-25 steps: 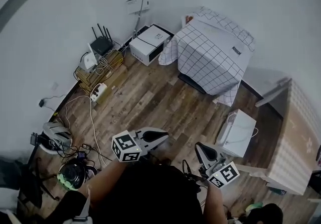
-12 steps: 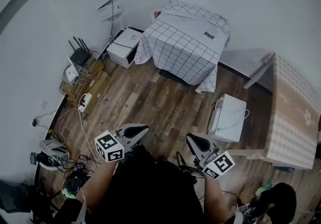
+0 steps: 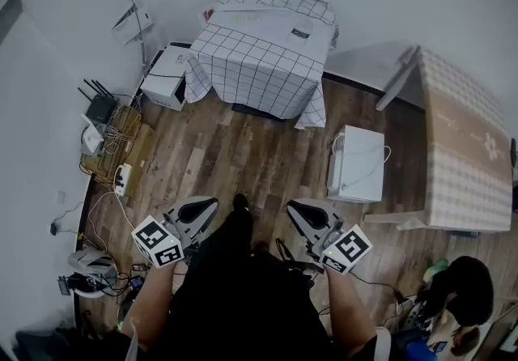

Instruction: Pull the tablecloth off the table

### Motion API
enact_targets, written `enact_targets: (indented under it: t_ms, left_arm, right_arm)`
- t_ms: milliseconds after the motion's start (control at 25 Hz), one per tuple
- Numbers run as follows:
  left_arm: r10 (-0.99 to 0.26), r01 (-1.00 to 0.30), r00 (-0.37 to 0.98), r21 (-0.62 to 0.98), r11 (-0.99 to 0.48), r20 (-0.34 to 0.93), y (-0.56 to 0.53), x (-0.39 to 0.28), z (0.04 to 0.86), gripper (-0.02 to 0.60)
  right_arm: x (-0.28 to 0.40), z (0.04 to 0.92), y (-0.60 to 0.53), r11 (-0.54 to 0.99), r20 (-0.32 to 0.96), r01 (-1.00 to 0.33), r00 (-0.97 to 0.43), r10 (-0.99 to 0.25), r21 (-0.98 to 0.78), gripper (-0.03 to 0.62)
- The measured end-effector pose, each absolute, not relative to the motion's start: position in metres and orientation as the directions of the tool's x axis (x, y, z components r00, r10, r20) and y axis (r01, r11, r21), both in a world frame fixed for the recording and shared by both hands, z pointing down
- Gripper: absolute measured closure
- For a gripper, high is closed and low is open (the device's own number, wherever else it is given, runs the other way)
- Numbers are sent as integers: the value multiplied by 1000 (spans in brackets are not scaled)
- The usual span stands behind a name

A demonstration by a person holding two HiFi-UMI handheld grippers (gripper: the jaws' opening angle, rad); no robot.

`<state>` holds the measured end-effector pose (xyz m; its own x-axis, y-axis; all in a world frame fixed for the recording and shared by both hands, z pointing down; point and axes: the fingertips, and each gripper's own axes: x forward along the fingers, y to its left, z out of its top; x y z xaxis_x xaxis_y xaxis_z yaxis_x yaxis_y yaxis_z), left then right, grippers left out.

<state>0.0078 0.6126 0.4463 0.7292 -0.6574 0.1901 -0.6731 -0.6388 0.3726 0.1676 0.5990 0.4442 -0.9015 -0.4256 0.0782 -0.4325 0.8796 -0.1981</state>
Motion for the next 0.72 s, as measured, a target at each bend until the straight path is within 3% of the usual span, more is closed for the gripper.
enact_targets:
  t_ms: [720]
  left_arm:
    - [-630, -610, 767, 438, -660, 120, 420, -46, 459, 577]
  right_arm:
    - [116, 448, 415, 847, 241, -494, -861, -447, -194, 571]
